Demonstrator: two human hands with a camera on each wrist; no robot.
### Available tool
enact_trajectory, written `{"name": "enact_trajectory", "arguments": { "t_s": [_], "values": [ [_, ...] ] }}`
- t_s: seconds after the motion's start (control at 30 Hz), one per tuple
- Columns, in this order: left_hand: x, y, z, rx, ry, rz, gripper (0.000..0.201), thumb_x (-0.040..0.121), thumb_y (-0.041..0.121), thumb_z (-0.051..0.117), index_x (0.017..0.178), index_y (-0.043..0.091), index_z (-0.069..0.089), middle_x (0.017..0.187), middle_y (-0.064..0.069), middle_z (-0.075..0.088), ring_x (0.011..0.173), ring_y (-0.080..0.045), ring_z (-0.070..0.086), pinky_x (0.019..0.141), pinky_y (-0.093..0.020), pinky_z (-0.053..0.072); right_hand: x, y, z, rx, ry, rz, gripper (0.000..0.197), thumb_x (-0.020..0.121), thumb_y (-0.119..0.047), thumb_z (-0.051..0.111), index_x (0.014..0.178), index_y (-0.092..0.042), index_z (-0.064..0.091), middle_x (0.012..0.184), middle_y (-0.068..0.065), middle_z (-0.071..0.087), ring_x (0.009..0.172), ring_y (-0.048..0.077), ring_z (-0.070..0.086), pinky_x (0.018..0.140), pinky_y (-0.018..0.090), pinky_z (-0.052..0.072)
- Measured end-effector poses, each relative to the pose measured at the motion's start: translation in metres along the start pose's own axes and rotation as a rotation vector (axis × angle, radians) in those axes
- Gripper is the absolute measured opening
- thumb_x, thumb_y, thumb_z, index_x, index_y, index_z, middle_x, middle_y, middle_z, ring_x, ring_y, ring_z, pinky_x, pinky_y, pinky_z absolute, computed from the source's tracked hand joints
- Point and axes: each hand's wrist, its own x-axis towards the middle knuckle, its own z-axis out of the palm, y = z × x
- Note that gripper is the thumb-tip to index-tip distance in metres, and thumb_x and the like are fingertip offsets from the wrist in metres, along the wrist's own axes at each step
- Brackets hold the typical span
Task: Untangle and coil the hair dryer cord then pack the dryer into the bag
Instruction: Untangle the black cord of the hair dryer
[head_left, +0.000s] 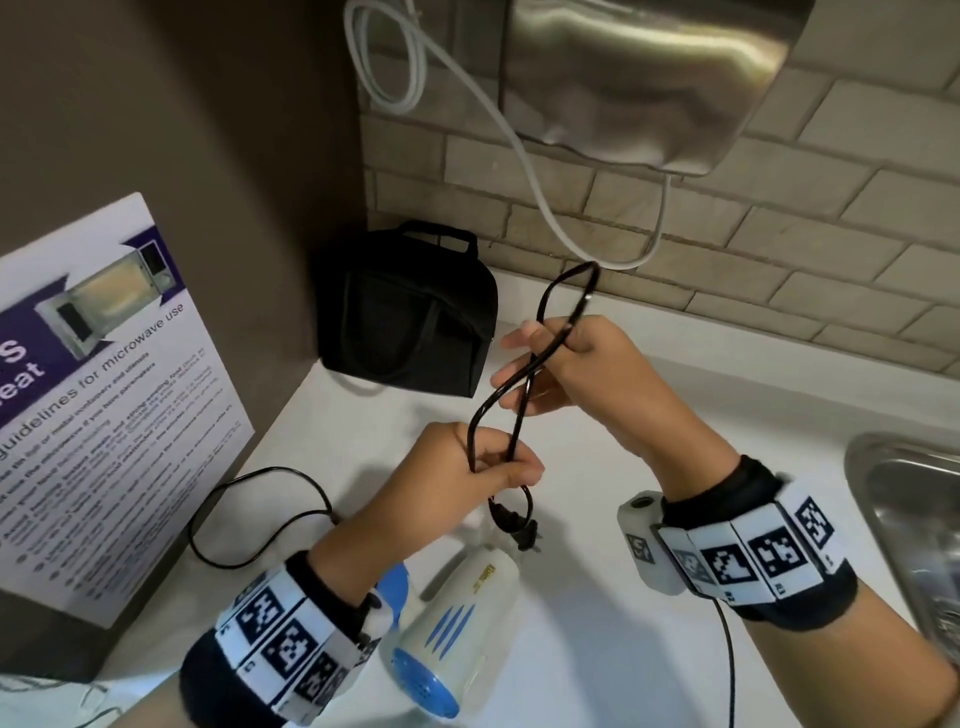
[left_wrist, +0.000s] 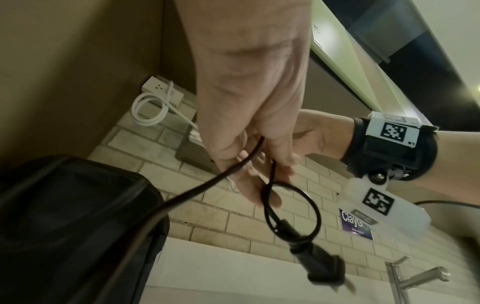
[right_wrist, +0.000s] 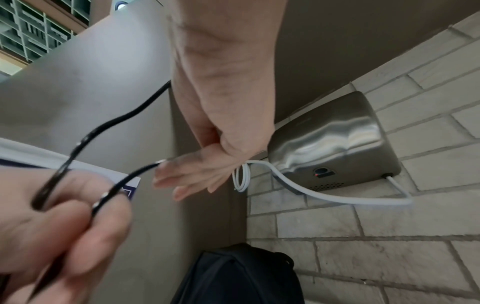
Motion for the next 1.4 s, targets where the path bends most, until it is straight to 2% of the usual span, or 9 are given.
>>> {"name": "enact_trajectory", "arguments": {
  "t_s": [0.2,0.33,0.43,0.67,0.83,1.07,1.23,1.33,1.4],
  "values": [
    [0.004,0.005,-0.024,-0.281,0.262,-0.120,0.015,0.090,0.014,0.063,0.097,0.004,0.070,0.087,-0.011,0.077,0.076,-0.022,0.074,0.068,-0.026,0.059,-0.011,0.044,-0.007,-0.216,-0.268,0.084,0.048,0.093,-0.053,0.037,0.122,-0.021,0.060,0.113,0.000,0.069,0.102,0.012,0.066,0.096,0.038,0.052],
    [0.003,0.001,-0.034,-0.371,0.360,-0.154,0.019,0.090,0.020,0.062,0.100,0.005,0.069,0.091,-0.009,0.077,0.083,-0.027,0.074,0.074,-0.037,0.060,-0.026,0.069,0.001,-0.068,-0.455,0.165,0.034,0.094,-0.031,0.052,0.122,-0.013,0.060,0.111,0.005,0.070,0.096,0.015,0.068,0.087,0.031,0.055],
    [0.001,-0.001,-0.035,-0.361,0.375,-0.160,0.022,0.090,0.022,0.061,0.100,0.004,0.068,0.091,-0.010,0.076,0.082,-0.025,0.075,0.069,-0.034,0.061,-0.032,0.076,0.002,0.108,-0.385,0.164,0.028,0.094,-0.017,0.055,0.118,-0.007,0.064,0.099,0.008,0.070,0.079,0.013,0.066,0.074,0.022,0.053],
    [-0.002,-0.003,-0.041,-0.373,0.412,-0.156,0.023,0.093,0.021,0.058,0.100,0.002,0.069,0.089,-0.013,0.076,0.081,-0.024,0.075,0.069,-0.031,0.061,-0.035,0.085,-0.016,0.332,-0.248,0.209,0.025,0.094,-0.009,0.053,0.114,-0.003,0.065,0.094,0.012,0.069,0.077,0.015,0.064,0.073,0.022,0.054],
    [-0.003,-0.004,-0.039,-0.387,0.399,-0.147,0.024,0.092,0.021,0.059,0.098,0.000,0.068,0.087,-0.014,0.076,0.078,-0.027,0.074,0.069,-0.030,0.060,-0.034,0.087,-0.018,0.431,-0.218,0.248,0.030,0.092,-0.023,0.054,0.109,0.001,0.061,0.098,0.017,0.070,0.075,0.016,0.065,0.074,0.024,0.056],
    [-0.003,-0.006,-0.034,-0.426,0.352,-0.168,0.034,0.098,0.029,0.047,0.080,0.003,0.060,0.074,-0.010,0.073,0.078,-0.028,0.073,0.072,-0.032,0.060,-0.028,0.088,-0.011,0.501,-0.095,0.248,0.038,0.097,-0.033,0.043,0.096,-0.002,0.065,0.081,0.009,0.071,0.067,0.011,0.065,0.067,0.020,0.056],
    [-0.007,-0.007,-0.025,-0.158,0.300,-0.191,0.031,0.091,0.036,0.056,0.082,0.007,0.060,0.074,-0.002,0.070,0.062,-0.011,0.062,0.059,-0.011,0.050,-0.022,0.091,-0.004,0.498,0.013,0.218,0.025,0.094,-0.022,0.052,0.092,-0.003,0.068,0.075,0.004,0.068,0.063,0.010,0.062,0.063,0.017,0.055],
    [-0.010,-0.004,-0.021,-0.151,0.204,-0.117,0.028,0.086,0.019,0.067,0.076,0.013,0.042,0.081,-0.003,0.074,0.059,-0.004,0.059,0.057,-0.014,0.047,-0.020,0.092,-0.001,0.508,0.058,0.209,0.020,0.094,-0.016,0.053,0.088,-0.003,0.067,0.074,0.004,0.069,0.062,0.011,0.063,0.066,0.018,0.056],
    [-0.009,-0.006,-0.021,-0.163,0.224,-0.090,0.033,0.085,0.014,0.069,0.074,0.014,0.037,0.070,0.004,0.072,0.056,0.001,0.059,0.059,-0.017,0.045,-0.019,0.092,0.002,0.515,0.102,0.199,0.014,0.093,-0.013,0.055,0.088,-0.004,0.065,0.076,0.005,0.069,0.063,0.013,0.065,0.068,0.020,0.056]
  ]
}}
